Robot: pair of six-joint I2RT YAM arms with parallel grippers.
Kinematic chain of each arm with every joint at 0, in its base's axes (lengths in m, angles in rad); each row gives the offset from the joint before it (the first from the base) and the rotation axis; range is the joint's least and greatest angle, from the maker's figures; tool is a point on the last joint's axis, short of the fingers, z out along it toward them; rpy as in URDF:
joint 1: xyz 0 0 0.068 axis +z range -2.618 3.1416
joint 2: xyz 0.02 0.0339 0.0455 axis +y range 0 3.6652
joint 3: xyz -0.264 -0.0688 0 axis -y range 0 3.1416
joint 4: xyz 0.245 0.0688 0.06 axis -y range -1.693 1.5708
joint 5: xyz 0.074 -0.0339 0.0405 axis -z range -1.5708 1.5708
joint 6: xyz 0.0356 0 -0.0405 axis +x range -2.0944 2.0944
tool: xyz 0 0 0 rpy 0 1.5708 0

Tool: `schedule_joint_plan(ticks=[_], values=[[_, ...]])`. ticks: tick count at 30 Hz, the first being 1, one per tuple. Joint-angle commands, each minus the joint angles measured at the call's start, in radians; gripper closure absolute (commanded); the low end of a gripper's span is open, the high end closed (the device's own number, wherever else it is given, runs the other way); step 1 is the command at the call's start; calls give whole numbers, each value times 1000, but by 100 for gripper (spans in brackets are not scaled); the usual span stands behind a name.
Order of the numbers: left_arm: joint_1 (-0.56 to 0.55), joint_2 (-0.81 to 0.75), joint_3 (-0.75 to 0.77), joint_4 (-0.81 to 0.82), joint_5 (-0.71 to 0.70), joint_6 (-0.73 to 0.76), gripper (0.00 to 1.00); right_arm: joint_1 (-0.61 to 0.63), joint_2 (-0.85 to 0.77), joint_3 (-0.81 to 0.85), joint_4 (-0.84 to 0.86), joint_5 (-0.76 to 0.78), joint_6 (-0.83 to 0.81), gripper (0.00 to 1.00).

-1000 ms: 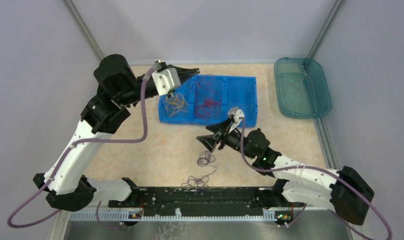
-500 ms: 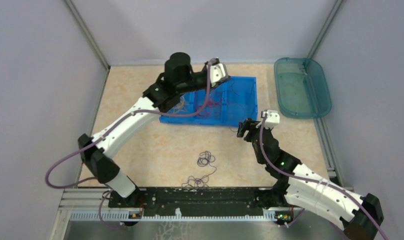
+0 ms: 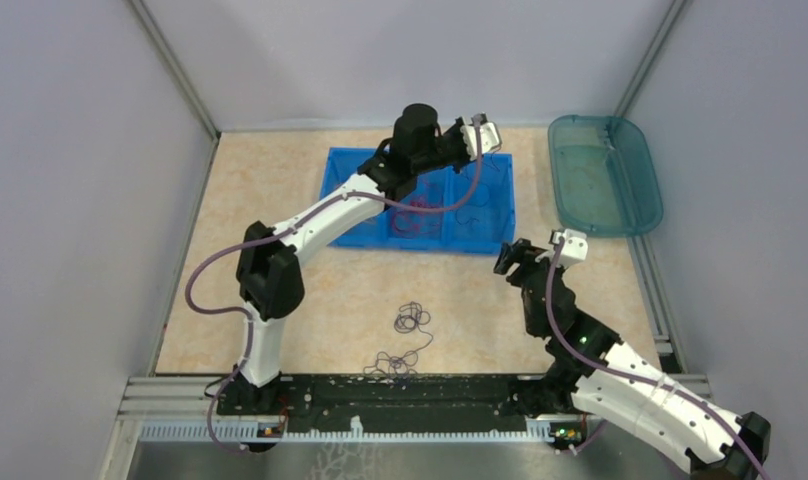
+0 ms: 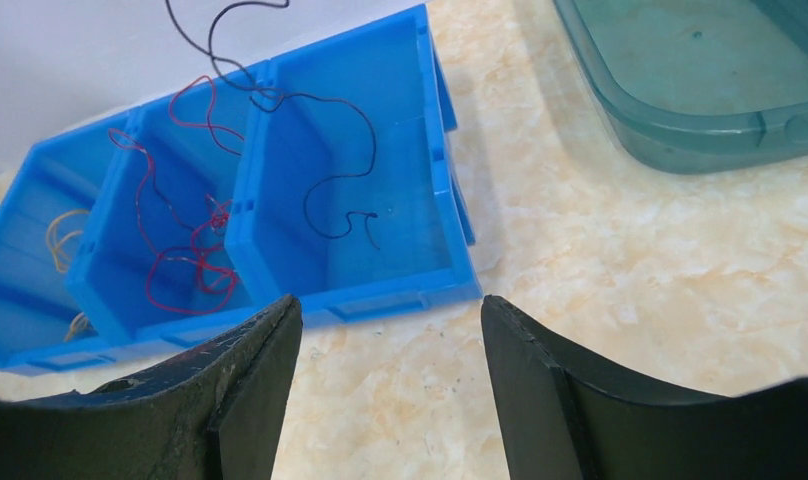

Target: Untangle the cables

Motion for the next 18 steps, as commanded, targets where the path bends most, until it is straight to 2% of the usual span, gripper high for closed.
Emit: schedule_joint_plan(ticks=[1, 4, 5, 6, 7, 10, 14, 18], values=[[-6, 78, 92, 91, -10, 20, 100, -5, 2, 15, -5, 11, 0, 33], [-6, 127, 132, 86, -7, 8, 98, -5, 0, 30, -7, 9, -3, 33], [-6, 138, 138, 78, -9, 9, 93, -5, -4, 36, -9, 7, -9, 33], [-6, 149, 143, 63, -9, 7, 83, -5, -6, 41, -12, 6, -14, 33], [-7, 161, 155, 41, -13, 2, 69, -5, -13, 47, -16, 7, -18, 33], [-9, 181, 170, -6, -47, -22, 44, -6, -22, 66, -25, 8, -35, 33], [-9, 173, 155, -61, -92, -19, 32, -6, -41, 94, -39, 16, -59, 32], [-9, 132, 133, -153, -81, 12, 12, -6, -29, 124, -56, 17, -72, 32]])
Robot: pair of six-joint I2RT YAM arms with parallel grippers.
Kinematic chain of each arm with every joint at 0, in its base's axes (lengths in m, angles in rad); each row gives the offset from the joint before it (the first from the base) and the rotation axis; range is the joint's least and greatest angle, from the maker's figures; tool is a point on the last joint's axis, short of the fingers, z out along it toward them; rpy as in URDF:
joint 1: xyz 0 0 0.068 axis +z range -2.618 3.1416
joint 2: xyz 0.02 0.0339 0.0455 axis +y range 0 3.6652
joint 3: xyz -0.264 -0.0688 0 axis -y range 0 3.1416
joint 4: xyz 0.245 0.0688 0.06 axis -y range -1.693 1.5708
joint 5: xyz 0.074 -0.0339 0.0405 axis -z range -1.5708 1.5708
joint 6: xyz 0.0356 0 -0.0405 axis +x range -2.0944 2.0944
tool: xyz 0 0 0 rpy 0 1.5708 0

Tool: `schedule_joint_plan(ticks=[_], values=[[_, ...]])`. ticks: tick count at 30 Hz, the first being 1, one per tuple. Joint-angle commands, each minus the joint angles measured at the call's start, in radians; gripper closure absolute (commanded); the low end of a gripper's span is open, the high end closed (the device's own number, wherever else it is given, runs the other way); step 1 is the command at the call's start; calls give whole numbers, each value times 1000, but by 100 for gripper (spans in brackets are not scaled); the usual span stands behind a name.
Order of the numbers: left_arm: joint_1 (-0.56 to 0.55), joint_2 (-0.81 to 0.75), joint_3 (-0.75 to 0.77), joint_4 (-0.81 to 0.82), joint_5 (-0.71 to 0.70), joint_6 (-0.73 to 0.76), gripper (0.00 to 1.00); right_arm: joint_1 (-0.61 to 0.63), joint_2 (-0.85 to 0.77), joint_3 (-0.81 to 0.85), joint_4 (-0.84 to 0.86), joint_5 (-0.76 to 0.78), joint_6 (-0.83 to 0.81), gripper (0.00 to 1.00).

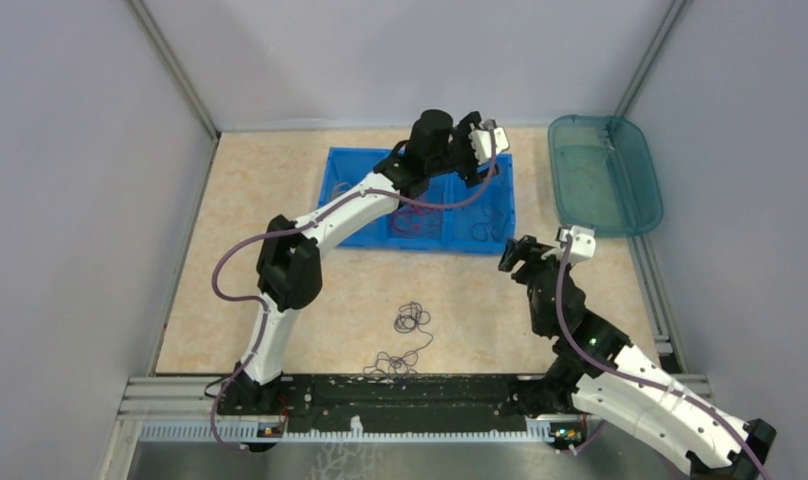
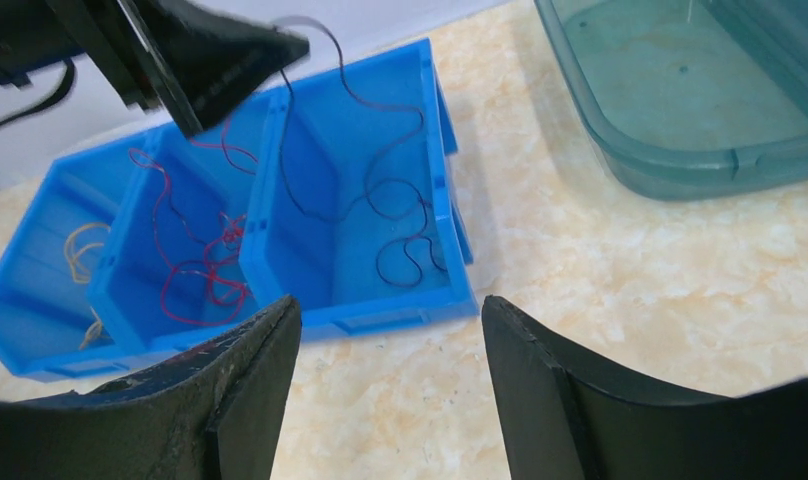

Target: Untangle the cables

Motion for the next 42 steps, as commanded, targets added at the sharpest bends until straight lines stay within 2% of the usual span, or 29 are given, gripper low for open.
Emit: schedule_joint_plan(ticks=[1, 6, 11, 14, 17, 21, 24, 28, 33, 36, 38, 42], values=[[-7, -48, 13, -149, -4, 34, 8, -6, 9, 82, -10, 13, -32, 32], [-6, -34, 150, -512, 87, 146, 4, -6, 50, 114, -32, -18, 7, 32], [-3, -28, 198, -671, 117, 151, 1, -8, 67, 153, -60, -37, 18, 31], [-4, -14, 251, -865, 208, 211, 0, -8, 74, 168, -77, -55, 34, 31], [-7, 10, 268, -887, 163, 215, 0, -7, 84, 177, -87, -67, 52, 31], [-5, 42, 279, -712, 2, 115, 0, -8, 87, 182, -93, -80, 62, 31], [19, 11, 293, -723, 64, 56, 0, -8, 94, 168, -76, -124, 34, 31], [53, -128, 135, -768, 141, 31, 0, -9, 161, 142, -36, -287, -12, 30], [94, -415, -223, -786, 174, 40, 0, -11, 352, 65, 118, -723, -41, 32], [118, -552, -370, -843, 175, 74, 0, -8, 477, 12, 237, -913, -23, 36], [145, -626, -433, -867, 182, 78, 0, -7, 555, -2, 285, -986, -11, 39], [223, -716, -504, -869, 180, 60, 0, 37, 652, 1, 279, -1029, -1, 40]])
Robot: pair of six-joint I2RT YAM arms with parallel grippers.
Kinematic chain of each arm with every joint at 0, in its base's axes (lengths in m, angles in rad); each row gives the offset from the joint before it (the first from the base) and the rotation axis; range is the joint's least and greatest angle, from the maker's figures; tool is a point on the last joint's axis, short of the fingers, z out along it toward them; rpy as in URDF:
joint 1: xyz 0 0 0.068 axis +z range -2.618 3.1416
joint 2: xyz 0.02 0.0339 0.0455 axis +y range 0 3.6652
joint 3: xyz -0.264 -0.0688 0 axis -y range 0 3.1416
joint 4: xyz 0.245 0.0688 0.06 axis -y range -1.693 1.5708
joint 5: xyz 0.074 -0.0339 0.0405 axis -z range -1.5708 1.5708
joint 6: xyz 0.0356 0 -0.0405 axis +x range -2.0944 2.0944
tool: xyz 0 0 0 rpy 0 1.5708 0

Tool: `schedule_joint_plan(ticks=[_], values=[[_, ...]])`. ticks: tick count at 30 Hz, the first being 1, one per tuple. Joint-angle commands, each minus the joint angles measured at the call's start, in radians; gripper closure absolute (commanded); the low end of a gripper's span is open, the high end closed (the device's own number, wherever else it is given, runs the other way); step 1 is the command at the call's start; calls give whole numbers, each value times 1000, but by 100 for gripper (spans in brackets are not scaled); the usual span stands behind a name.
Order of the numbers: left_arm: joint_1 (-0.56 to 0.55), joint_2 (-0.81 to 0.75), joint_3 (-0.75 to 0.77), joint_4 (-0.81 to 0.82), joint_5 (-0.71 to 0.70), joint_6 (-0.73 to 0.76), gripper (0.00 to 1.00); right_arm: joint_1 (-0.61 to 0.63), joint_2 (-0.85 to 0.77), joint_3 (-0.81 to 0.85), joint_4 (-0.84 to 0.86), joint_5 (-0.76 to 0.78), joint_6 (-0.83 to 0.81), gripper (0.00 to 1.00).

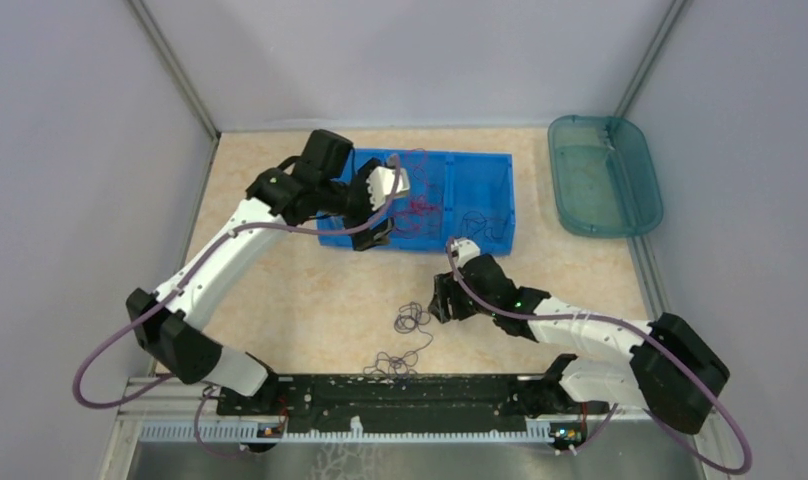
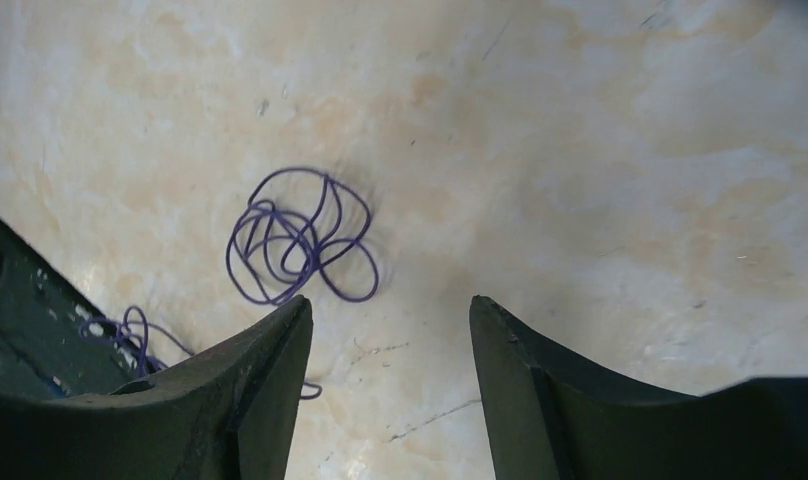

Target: Untangle the cables

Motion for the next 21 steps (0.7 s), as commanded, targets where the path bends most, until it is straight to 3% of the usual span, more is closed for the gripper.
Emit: schedule_joint_plan(ticks=[1, 11, 14, 16, 20, 21], values=[[80, -62, -64, -31, 33, -4, 0, 61, 46, 13, 114, -160, 8, 40], [140, -126, -79, -57, 68, 27, 0, 111, 73, -77, 199, -265, 38, 40], [139, -138, -72, -65, 88, 24, 0, 111, 103, -93, 238, -268, 28, 45], [139, -149, -70, -63, 92, 12, 0, 112, 120, -98, 270, -271, 26, 55], [139, -178, -88, -51, 93, -6, 0, 112, 107, -80, 302, -285, 16, 95], [138, -187, -97, -44, 95, -7, 0, 111, 86, -67, 290, -284, 13, 100]])
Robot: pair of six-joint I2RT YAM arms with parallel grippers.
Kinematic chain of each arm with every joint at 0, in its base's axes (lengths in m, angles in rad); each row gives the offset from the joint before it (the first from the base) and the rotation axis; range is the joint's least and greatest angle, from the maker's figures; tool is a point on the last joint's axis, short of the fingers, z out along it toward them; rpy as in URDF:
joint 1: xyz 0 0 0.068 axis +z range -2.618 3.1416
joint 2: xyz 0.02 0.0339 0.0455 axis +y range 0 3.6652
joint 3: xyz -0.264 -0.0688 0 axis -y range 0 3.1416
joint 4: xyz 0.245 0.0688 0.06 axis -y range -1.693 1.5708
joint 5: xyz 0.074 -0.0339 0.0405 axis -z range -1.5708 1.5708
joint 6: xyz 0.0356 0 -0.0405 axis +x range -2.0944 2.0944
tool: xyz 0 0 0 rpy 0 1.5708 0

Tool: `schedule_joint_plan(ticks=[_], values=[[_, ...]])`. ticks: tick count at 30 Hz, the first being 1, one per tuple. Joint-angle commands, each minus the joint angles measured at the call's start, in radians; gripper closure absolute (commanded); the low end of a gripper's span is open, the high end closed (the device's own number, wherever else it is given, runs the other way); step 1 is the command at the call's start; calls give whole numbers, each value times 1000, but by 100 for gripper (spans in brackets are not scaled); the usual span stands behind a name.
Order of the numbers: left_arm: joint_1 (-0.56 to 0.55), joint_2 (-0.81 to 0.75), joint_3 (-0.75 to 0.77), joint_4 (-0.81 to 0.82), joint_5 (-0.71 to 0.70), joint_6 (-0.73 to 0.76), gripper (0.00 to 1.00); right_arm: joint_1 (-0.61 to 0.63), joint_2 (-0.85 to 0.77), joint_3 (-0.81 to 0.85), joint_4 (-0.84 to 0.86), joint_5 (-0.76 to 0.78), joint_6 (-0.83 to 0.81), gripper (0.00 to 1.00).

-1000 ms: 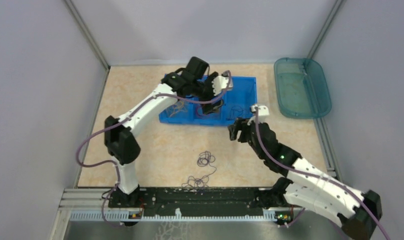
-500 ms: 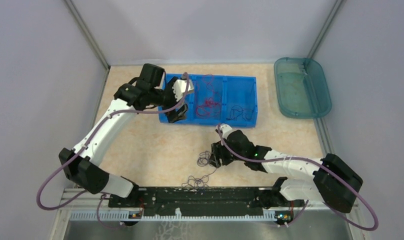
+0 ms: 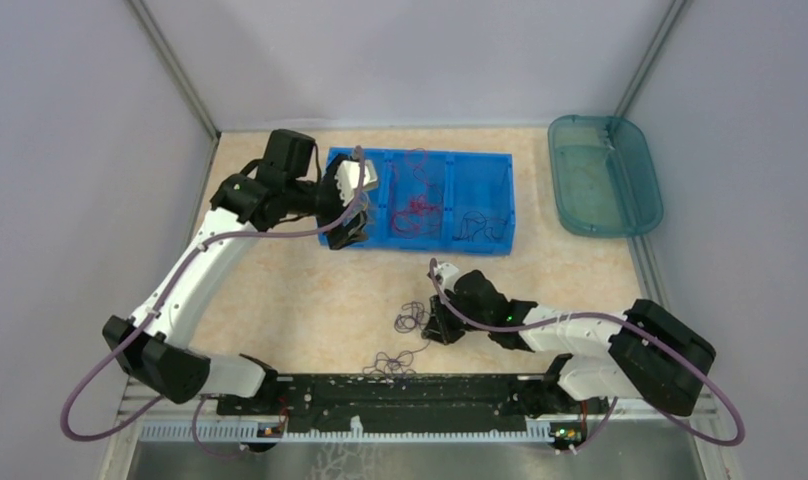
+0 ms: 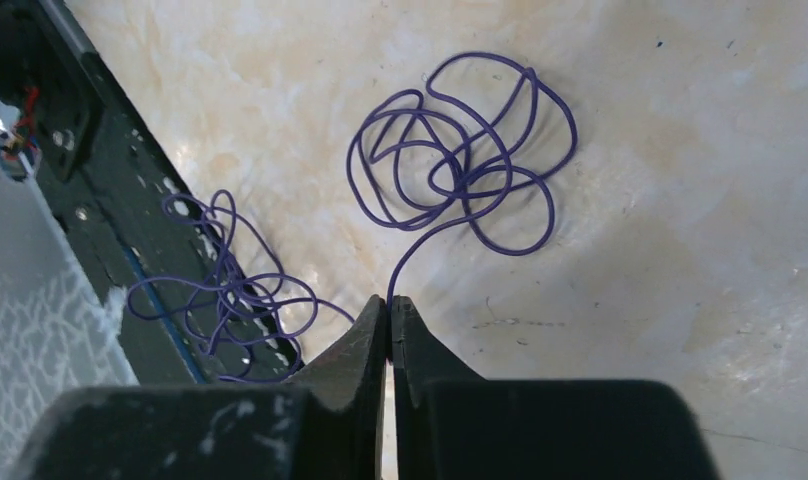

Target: Untangle the cables

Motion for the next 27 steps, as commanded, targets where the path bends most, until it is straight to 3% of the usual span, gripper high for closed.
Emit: schedule_joint_plan(ticks=[1, 9, 18, 24, 27], values=[[-1, -57, -31, 6, 40, -14, 0, 10, -67, 55, 53, -15, -14, 100], [-2, -194, -107, 58, 200, -16, 0, 9, -299, 337, -137, -8, -63, 100], [-26, -304, -167, 49, 348, 22, 0, 9, -250, 520, -18, -147, -56, 100], [-49, -385, -259, 200, 353, 11, 8, 9, -208, 548, 30, -235, -45, 100], [-75, -396, -291, 181, 390, 38, 12, 9, -185, 554, 44, -255, -31, 100]])
